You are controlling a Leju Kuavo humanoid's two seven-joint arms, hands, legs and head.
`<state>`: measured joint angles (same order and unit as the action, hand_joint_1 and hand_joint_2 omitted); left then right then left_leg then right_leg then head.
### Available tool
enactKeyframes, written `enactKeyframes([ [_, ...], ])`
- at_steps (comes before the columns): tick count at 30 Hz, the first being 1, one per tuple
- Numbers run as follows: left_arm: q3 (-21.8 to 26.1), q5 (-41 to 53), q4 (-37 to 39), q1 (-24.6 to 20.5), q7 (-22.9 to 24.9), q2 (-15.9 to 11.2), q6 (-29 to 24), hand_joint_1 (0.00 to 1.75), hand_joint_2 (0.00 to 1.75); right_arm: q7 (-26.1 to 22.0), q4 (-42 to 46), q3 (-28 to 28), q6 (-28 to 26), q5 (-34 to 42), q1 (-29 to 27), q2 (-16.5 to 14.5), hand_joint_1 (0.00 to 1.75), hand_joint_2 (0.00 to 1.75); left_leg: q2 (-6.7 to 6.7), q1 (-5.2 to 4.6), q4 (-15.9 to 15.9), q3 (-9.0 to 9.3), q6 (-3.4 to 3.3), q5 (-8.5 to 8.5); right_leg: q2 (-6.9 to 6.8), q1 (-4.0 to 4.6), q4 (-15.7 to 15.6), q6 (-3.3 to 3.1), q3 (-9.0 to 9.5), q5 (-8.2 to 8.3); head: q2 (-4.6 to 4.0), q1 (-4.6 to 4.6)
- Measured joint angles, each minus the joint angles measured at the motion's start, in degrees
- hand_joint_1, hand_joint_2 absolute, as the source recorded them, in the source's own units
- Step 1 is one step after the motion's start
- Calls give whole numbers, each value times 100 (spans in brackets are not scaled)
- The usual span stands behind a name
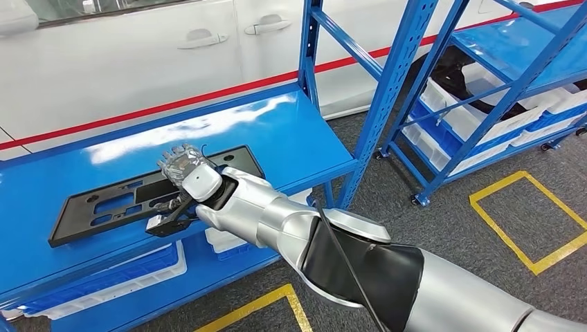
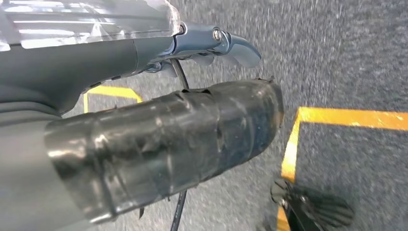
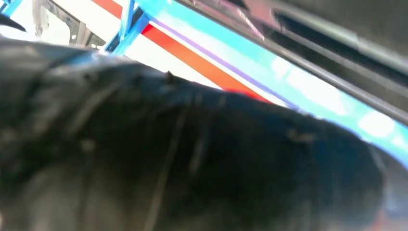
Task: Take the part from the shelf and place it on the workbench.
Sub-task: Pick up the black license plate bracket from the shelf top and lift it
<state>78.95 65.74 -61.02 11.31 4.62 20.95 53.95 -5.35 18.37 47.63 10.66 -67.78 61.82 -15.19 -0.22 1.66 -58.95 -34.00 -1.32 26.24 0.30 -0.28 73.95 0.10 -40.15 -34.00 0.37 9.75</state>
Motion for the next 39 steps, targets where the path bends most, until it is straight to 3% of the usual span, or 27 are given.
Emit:
enactKeyframes([
  [1, 98, 207, 1, -47, -111, -1, 33, 0, 0, -1, -3, 8, 1, 10, -16, 15, 0, 0, -4, -1, -1, 24, -1, 21, 0, -12, 131, 8, -132, 53, 0, 0],
  [2, 197, 385, 2, -90, -207, -1, 59, 0, 0, -4, -4, 16, 1, 19, -27, 27, 0, 0, -8, -1, -1, 59, 6, 48, -1, -18, 29, 2, -147, 223, 0, 0],
  [4, 389, 680, 3, -168, -371, 0, 106, 0, 0, -19, -5, 23, -1, 44, -33, 44, 0, 0, -12, 1, 4, 149, 32, 110, 0, -11, -658, -51, 92, 710, 0, 0],
  [5, 479, 804, 4, -214, -445, 3, 128, 0, 0, -30, -5, 24, -4, 59, -33, 51, 0, 0, -15, -7, 6, 185, 53, 138, -1, 10, -994, -88, 230, 874, 0, 1],
  [6, 570, 916, 5, -258, -515, 5, 149, 0, 0, -43, -6, 27, -8, 76, -35, 58, 0, 0, -16, -9, 11, 204, 78, 158, -2, 36, -1236, -125, 345, 934, 0, 1],
  [8, 726, 1059, 8, -330, -617, 10, 179, 0, 0, -67, -6, 33, -20, 114, -55, 72, 0, 0, -13, -9, 39, 219, 145, 174, 2, 81, -1393, -174, 431, 884, 0, 2],
  [11, 843, 1111, 9, -380, -665, 11, 186, 0, 0, -117, -2, 37, -46, 192, -122, 93, 0, 0, 7, -4, -23, 230, 234, 257, 4, 32, -1566, -242, 574, 884, 1, 0],
  [12, 865, 1112, 10, -391, -669, 12, 183, 0, 0, -142, -1, 37, -55, 220, -147, 97, 0, 0, 11, -3, -227, 142, 253, 361, -2, 13, -1621, -269, 634, 887, 1, -1],
  [14, 903, 1110, 13, -402, -671, 12, 174, 0, 0, -183, -1, 37, -72, 261, -218, 104, 0, 0, 12, 3, -908, -220, 287, 634, -14, 23, -1647, -312, 700, 857, 0, -2],
  [16, 920, 1107, 15, -403, -671, 10, 166, 0, 0, -209, -2, 37, -89, 279, -332, 119, 0, 0, 13, 4, -1429, -571, 317, 712, -15, 39, -1637, -326, 739, 810, 0, -2],
  [17, 920, 1106, 16, -403, -670, 10, 164, 0, 0, -216, -3, 37, -96, 282, -382, 128, 0, 0, 14, 5, -1417, -621, 325, 595, -13, 43, -1625, -324, 760, 783, 0, -2],
  [18, 920, 1105, 17, -404, -670, 9, 163, 0, 0, -221, -3, 37, -102, 282, -415, 137, 0, 0, 15, 5, -1176, -558, 324, 373, -8, 45, -1604, -316, 782, 749, 0, -1],
  [20, 920, 1098, 18, -406, -671, 5, 161, 0, 0, -226, -3, 37, -120, 282, -434, 148, 0, 0, 18, -8, -464, -282, 298, -25, 5, 56, -1535, -279, 806, 666, 0, -2],
  [21, 921, 1092, 19, -410, -671, 3, 160, 0, 0, -228, -3, 37, -128, 282, -434, 152, 0, 0, 17, -19, -203, -169, 266, -111, 13, 66, -1500, -253, 799, 634, 0, 0],
  [26, 922, 1069, 22, -413, -669, 4, 158, 0, 0, -234, -3, 39, -141, 287, -444, 176, 0, 0, 4, -12, 6, -75, 107, -89, 12, 81, -1383, -136, 737, 524, 0, 2],
  [28, 922, 1061, 23, -423, -669, 5, 158, 0, 0, -237, -3, 39, -143, 293, -437, 187, 0, 0, 9, 5, 36, -48, 55, -91, 5, 54, -912, -75, 512, 265, 0, 1],
  [30, 922, 1053, 25, -429, -669, 5, 152, 0, 0, -251, -3, 39, -144, 306, -465, 203, 0, 0, 11, 4, 37, -43, 28, -80, 1, 16, -204, -34, 131, -4, 0, 2],
  [31, 922, 1052, 25, -430, -668, 4, 147, 0, 0, -267, -3, 40, -143, 317, -491, 210, 0, 0, 9, 4, 36, -39, 23, -75, 1, -2, 25, -23, -14, -33, 0, 3],
  [32, 922, 1050, 26, -431, -668, 4, 140, 0, 0, -288, -3, 43, -144, 334, -513, 215, 0, 0, 5, 5, 35, -30, 24, -68, 0, -17, 48, -20, -64, 54, 0, 3],
  [33, 922, 1048, 29, -433, -667, 3, 133, 0, 0, -315, -2, 46, -145, 357, -527, 217, 0, 0, -1, 5, 35, -16, 29, -59, 0, -29, -139, -26, -9, 237, 0, 3],
  [35, 922, 1043, 40, -439, -667, 4, 114, 0, 0, -361, 5, 52, -149, 401, -534, 217, 0, 0, -11, 3, 35, 18, 55, -38, 1, -32, -863, -65, 298, 654, 0, 2],
  [36, 922, 1040, 49, -444, -666, 5, 101, 0, 0, -377, 9, 56, -151, 417, -534, 211, 0, 0, -14, -4, 30, 23, 75, -27, 2, -17, -1173, -87, 432, 759, 0, 3],
  [39, 922, 1037, 72, -454, -659, 5, 64, 0, 0, -399, 13, 72, -151, 465, -563, 192, 0, 0, -13, -15, 40, 10, 162, -28, 3, 39, -1453, -132, 551, 767, 0, 2],
])
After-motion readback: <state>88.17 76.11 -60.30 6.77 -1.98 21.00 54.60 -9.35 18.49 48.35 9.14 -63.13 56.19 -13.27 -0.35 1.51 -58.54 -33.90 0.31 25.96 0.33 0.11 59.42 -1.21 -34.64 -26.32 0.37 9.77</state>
